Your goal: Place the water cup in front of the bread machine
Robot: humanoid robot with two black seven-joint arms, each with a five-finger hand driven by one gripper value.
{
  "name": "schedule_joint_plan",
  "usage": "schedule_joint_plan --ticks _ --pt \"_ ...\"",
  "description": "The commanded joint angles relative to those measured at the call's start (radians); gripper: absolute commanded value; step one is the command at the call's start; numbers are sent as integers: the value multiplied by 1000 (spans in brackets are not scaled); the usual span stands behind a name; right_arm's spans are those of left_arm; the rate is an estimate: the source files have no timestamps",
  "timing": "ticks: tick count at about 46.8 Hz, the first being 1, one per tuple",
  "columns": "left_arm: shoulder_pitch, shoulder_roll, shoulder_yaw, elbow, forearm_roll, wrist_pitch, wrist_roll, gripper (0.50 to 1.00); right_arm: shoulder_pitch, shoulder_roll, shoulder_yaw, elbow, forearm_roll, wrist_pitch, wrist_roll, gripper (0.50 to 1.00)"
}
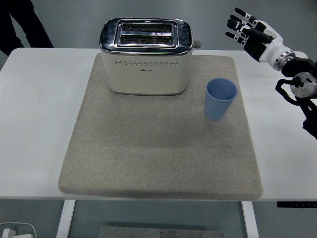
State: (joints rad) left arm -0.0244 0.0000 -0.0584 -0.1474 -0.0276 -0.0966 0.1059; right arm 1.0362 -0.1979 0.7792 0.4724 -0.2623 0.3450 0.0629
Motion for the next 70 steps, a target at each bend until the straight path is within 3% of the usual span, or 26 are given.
schedule_joint_plan --ticks 1,48,70 --pt "0 0 0 -1 0 -3 0 1000 1 9 0 0 0 2 0 940" --pt "-2 0 3 0 0 0 0 1000 5 -3 -15 8 -18 54 2 940" --pt "-2 0 -1 0 0 0 0 1000 -53 -64 -15 31 -60 160 26 940"
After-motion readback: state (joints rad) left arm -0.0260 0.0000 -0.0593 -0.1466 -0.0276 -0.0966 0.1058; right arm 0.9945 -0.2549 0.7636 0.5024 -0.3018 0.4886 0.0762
